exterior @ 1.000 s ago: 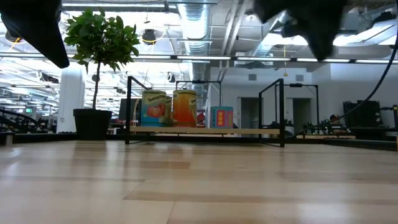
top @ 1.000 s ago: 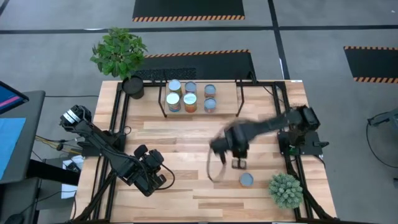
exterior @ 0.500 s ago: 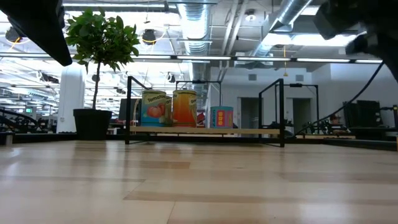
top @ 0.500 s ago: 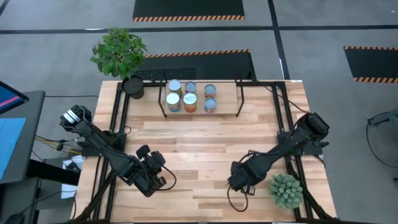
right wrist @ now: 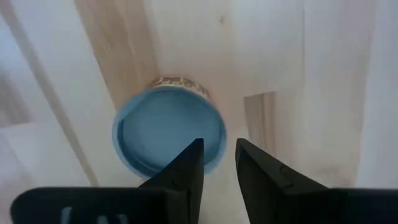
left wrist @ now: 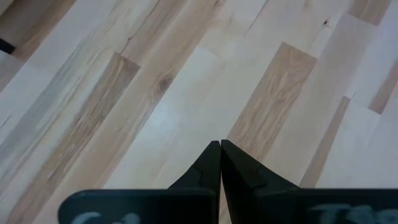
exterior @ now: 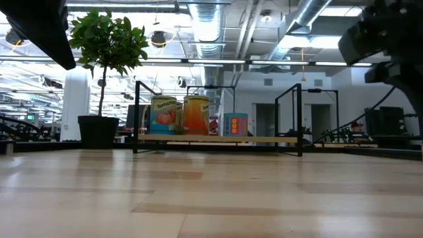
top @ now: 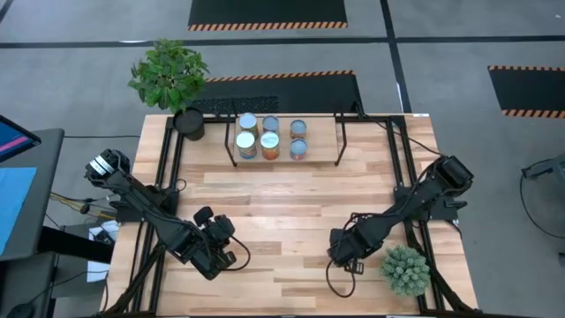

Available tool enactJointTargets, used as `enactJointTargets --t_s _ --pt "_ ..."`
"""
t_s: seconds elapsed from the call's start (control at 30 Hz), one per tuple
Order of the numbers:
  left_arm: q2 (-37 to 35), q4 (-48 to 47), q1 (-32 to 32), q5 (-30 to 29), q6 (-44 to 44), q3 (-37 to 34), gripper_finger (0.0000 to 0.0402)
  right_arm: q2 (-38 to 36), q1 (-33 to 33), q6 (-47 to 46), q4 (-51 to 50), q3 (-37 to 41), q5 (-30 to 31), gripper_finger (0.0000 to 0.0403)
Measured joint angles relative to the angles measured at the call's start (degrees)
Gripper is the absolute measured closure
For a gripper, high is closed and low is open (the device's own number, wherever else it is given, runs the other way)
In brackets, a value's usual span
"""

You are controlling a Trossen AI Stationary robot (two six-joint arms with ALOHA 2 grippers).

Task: Pick and place cans onto a shelf
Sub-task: Put the canned orange on the shelf

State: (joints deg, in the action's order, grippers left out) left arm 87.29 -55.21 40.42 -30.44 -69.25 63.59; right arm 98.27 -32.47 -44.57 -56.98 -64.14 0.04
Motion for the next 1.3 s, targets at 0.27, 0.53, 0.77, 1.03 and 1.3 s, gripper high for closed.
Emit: enactJointTargets --t_s 0.27,0.53,0.77,1.03,1.3 --pt "0.0 1.02 -0.04 0.0 -0.28 0.0 0.0401 0.03 0.87 5.19 10.17 3.84 1.43 0.0287" --pt "0.0 1.3 -0.04 0.05 -0.96 0.0 0.0401 -0.25 2.89 4.53 13.06 6.36 1.02 0.0287" --pt "0.0 1.34 -0.04 -1.31 -1.02 0.0 0.0401 -0.08 7.92 4.12 20.8 6.53 4.44 0.0371" --pt "0.0 1.37 -0.04 -2.82 -1.03 0.0 0.0401 -0.49 18.95 9.68 29.37 3.64 4.94 0.0397" --pt "0.0 2.29 -0.04 -2.93 -1.03 0.0 0.0401 -5.15 30.84 26.02 13.87 -10.36 5.53 0.0399"
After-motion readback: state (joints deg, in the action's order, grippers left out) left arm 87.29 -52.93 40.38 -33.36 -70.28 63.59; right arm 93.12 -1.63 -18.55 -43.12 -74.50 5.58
